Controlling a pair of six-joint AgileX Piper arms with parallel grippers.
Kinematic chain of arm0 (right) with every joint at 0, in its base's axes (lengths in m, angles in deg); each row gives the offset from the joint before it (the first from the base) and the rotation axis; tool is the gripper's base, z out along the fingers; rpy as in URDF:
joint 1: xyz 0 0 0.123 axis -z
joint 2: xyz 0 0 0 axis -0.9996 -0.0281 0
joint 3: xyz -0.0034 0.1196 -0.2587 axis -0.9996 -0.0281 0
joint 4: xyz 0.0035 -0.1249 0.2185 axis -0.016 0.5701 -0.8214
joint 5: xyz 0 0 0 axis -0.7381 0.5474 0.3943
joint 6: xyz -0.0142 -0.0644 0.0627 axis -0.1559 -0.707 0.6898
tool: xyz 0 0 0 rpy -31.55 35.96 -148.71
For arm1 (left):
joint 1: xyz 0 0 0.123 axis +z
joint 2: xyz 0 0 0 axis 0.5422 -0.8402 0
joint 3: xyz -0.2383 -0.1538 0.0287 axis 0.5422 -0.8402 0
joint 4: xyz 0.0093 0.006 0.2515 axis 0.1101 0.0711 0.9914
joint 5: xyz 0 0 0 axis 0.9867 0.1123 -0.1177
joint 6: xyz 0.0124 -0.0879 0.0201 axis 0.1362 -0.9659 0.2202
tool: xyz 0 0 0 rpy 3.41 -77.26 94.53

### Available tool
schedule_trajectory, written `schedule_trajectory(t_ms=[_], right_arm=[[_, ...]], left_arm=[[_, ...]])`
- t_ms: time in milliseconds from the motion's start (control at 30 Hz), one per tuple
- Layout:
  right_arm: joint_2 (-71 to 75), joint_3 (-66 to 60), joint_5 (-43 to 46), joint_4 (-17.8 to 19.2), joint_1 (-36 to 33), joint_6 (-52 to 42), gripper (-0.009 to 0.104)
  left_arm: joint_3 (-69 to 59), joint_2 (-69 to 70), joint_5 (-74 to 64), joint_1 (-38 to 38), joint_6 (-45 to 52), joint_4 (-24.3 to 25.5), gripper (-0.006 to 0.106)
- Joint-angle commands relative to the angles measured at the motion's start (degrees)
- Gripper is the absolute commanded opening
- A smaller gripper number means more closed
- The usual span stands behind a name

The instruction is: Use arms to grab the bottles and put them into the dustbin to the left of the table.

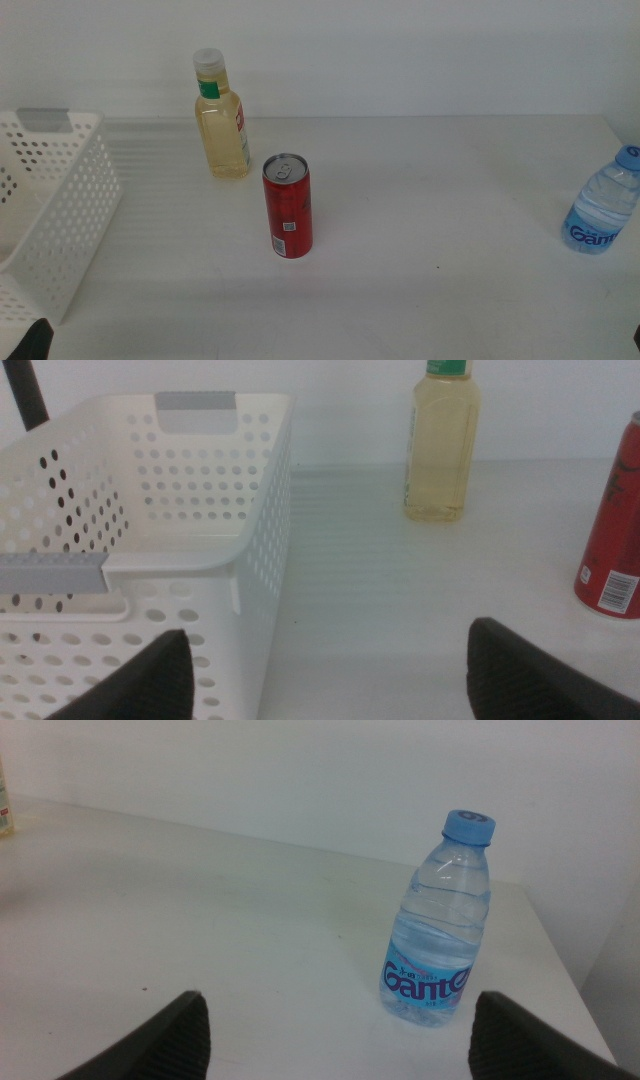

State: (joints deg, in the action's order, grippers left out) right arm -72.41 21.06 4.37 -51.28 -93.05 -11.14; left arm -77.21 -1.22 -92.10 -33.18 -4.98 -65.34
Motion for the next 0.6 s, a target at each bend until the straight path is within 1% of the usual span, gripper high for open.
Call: schedule_trajectory(t_ms=[0, 133, 200, 333, 567], right_arm=[[1.6, 0.5, 4.0, 0.4, 0.3, -0.9, 0.068], [1.6, 0.5, 4.0, 0.4, 0.3, -0.9, 0.068], [1.6, 0.5, 4.0, 0.4, 0.3, -0.9, 0.068], [1.6, 0.5, 4.0, 0.4, 0.3, -0.9, 0.068], [1.6, 0.5, 4.0, 0.4, 0.3, -0.9, 0.068]], left_arm=[[-0.2, 0.8, 5.0, -0.2, -0.4, -1.0, 0.09], [-0.2, -1.1, 7.2, -0.2, -0.4, -1.8, 0.09], [-0.2, -4.3, 10.6, -1.2, -0.4, -2.2, 0.09], [-0.2, -10.9, 16.8, -6.2, -1.7, -2.1, 0.09], [-0.2, -25.2, 29.6, -17.6, -1.2, -1.8, 0.09]])
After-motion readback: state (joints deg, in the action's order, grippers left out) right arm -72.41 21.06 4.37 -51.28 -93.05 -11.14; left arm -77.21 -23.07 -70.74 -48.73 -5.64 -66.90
